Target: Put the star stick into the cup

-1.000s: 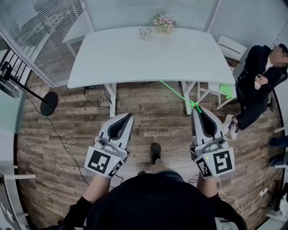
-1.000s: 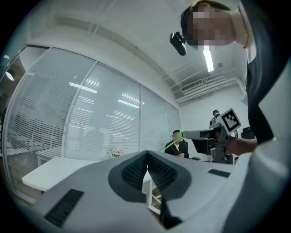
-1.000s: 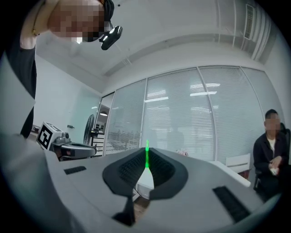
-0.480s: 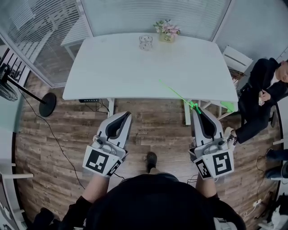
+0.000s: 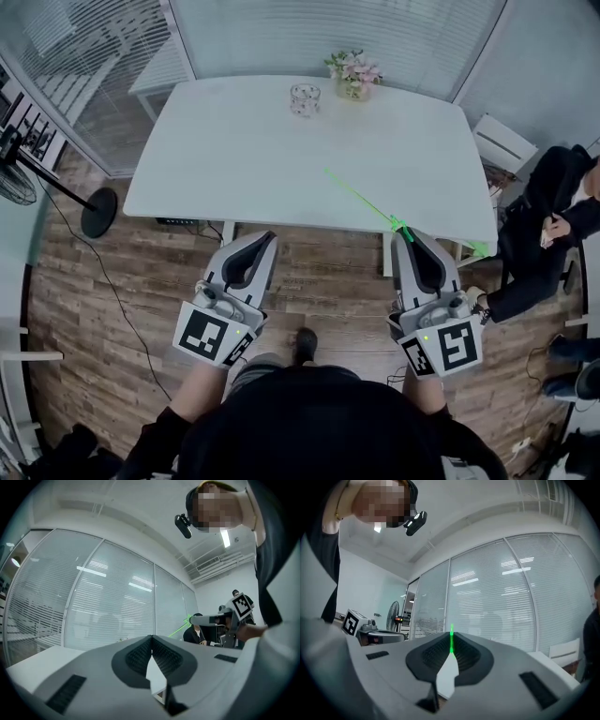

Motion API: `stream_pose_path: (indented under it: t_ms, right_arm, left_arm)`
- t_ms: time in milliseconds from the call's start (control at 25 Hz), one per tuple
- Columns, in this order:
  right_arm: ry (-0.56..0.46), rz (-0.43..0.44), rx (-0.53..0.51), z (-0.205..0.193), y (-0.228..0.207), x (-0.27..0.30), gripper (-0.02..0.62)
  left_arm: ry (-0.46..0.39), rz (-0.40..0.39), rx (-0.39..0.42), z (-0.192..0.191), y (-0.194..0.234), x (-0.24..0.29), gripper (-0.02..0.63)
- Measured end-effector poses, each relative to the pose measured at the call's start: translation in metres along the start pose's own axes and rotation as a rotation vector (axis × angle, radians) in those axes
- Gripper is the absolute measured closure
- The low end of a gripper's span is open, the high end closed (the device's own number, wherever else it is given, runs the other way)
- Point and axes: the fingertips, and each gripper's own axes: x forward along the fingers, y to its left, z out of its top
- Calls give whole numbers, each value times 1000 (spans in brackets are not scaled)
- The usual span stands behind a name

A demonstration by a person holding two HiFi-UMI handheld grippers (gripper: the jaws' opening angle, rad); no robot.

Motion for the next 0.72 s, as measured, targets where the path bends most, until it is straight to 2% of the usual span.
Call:
stream_pose_path:
  t_ms: [560, 720]
  right_arm:
    - [-13, -24, 22, 3, -10, -1, 572]
    - [-23, -23, 26, 5, -9, 0, 572]
  left_arm:
    - [32, 16, -15, -8, 8, 0, 594]
    - [13, 12, -2, 1, 7, 1, 593]
